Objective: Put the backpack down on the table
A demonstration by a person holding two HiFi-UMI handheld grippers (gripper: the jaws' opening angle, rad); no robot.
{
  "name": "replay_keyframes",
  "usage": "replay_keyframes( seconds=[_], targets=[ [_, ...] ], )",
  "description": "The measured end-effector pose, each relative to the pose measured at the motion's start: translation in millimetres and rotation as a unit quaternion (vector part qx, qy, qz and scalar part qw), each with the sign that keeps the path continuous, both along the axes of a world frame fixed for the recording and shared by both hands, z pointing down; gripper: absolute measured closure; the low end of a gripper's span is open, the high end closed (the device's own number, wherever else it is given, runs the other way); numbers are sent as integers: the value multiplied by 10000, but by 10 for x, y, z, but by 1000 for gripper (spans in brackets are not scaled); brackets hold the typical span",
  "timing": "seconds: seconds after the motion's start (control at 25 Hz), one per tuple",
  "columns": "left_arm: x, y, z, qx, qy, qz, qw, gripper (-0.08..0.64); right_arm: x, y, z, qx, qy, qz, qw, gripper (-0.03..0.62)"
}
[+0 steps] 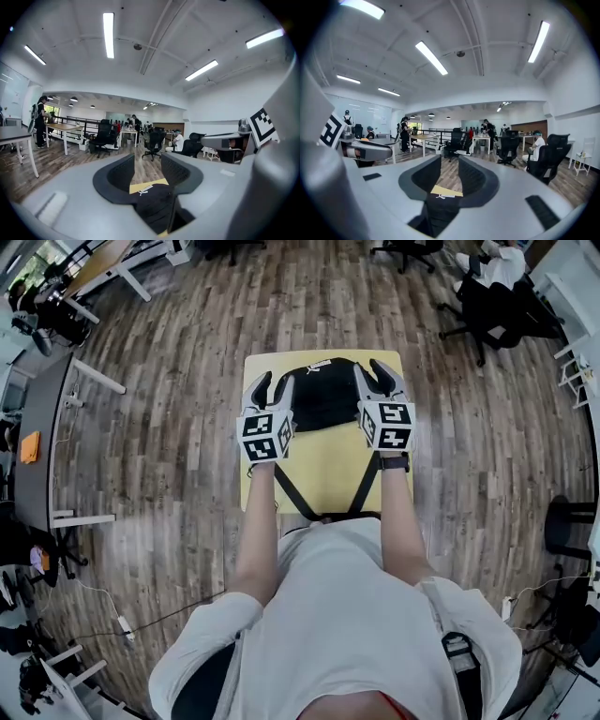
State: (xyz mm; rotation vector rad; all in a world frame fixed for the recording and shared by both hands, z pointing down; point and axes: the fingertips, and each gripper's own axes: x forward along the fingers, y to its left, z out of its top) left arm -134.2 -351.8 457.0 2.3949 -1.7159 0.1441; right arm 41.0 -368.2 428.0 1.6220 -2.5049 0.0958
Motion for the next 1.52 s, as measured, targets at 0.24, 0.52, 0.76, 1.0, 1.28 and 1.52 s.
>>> replay_keyframes(
  seconds=[0.24, 0.52, 0.76, 1.0, 1.28, 1.52],
  targets=[
    [-83, 108, -413, 505, 54, -99, 9987, 470, -82, 213, -399, 420, 19, -16, 9991, 517],
    [68, 208, -707, 857, -64, -2, 9963, 531, -51, 362, -619, 603, -48, 6, 9982, 566],
    [140, 293, -796, 985, -108, 56, 9951, 549, -33, 453, -667, 674, 32, 51, 9977, 580],
    [197, 313, -801, 966, -15, -6, 9953, 551, 79, 477, -639, 622, 64, 193, 9979, 583],
    [254, 336, -721, 890, -219, -79, 9958, 551, 348, 457, -620, 564, -101, 586, 9966, 583],
    [160, 338, -731, 883, -138, -178, 9958, 551, 385, 464, -602, 549, -111, 608, 9966, 583]
  ],
)
